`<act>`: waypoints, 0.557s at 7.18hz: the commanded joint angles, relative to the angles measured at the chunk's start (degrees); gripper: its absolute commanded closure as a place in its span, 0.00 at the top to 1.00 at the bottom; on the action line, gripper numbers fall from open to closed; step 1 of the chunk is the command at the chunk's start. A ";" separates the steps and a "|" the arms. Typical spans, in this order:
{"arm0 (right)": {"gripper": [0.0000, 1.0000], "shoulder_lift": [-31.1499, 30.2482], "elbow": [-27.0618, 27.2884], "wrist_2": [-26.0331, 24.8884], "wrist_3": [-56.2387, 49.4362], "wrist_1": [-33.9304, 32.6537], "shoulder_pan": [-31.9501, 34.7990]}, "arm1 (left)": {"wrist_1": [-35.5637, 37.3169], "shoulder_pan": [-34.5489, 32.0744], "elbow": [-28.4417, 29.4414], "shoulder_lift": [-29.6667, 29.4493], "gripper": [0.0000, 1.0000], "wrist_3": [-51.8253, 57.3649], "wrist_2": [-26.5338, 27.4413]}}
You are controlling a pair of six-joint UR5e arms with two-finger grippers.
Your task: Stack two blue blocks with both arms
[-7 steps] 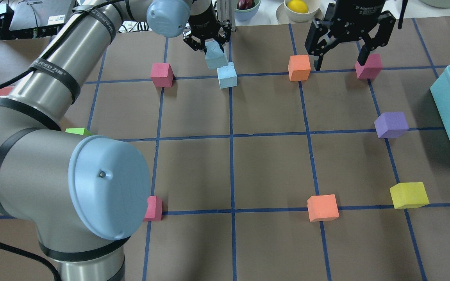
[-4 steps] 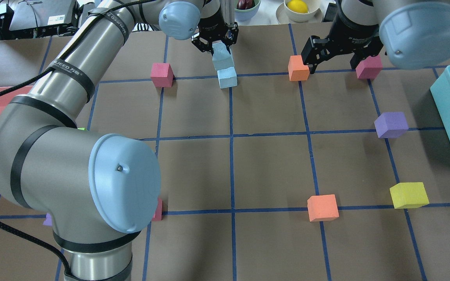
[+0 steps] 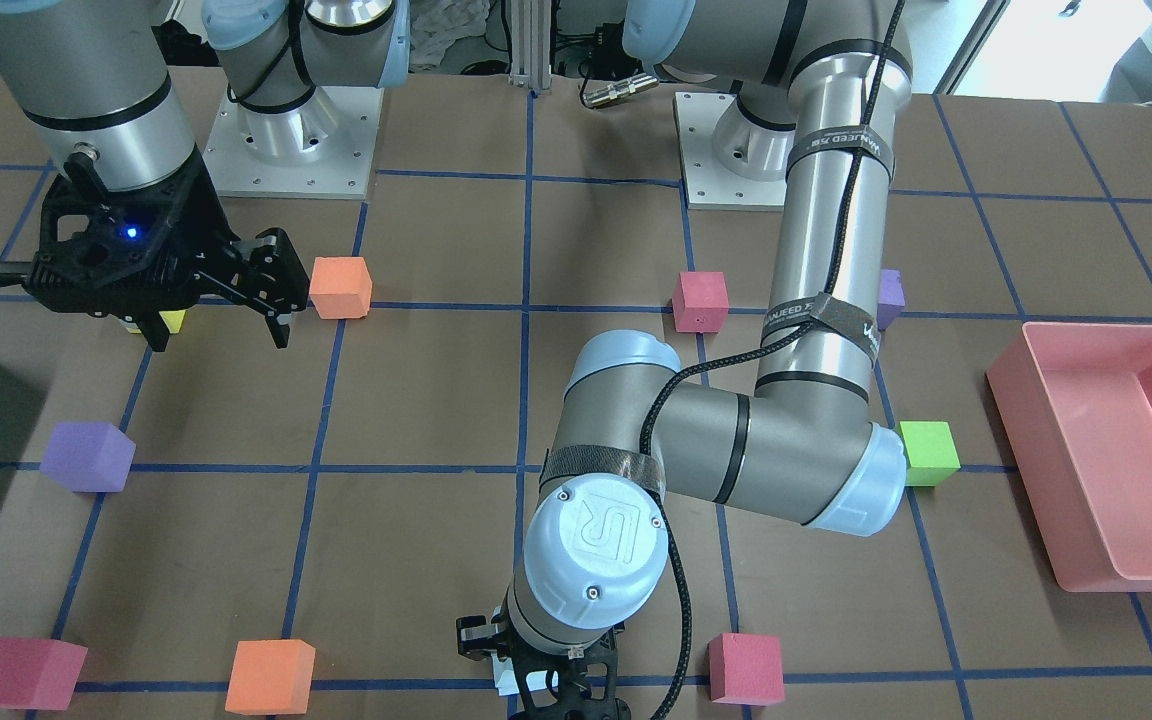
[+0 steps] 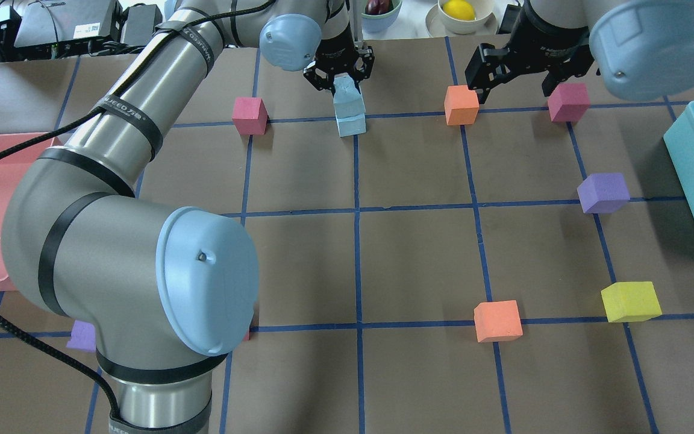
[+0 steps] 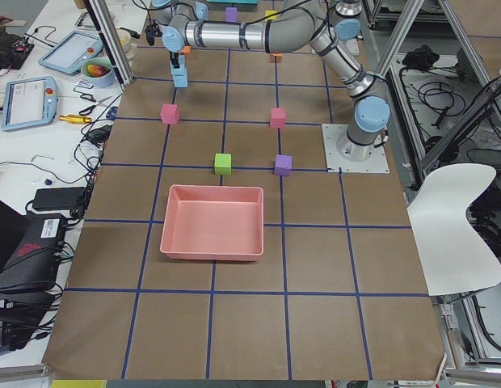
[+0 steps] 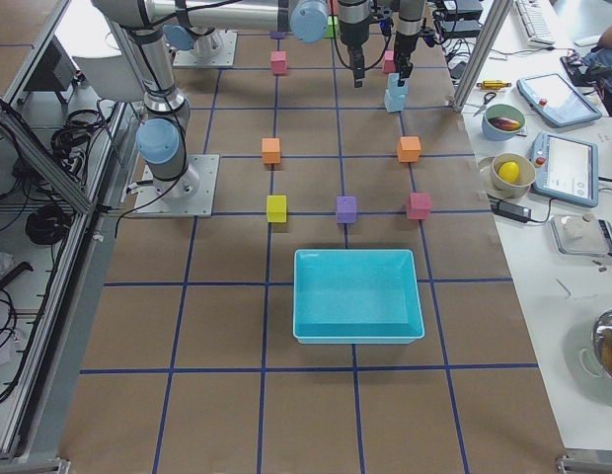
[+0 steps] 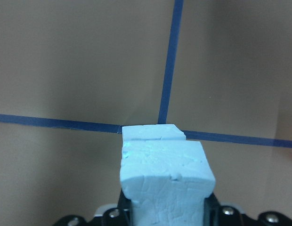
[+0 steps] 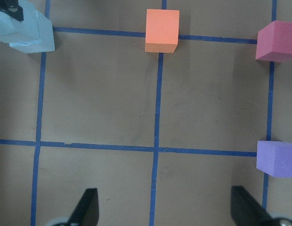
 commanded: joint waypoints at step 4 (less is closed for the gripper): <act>1.00 0.02 0.22 0.12 -0.01 0.08 0.09 | 2.29 -0.20 -0.28 -0.63 1.00 -0.66 -0.63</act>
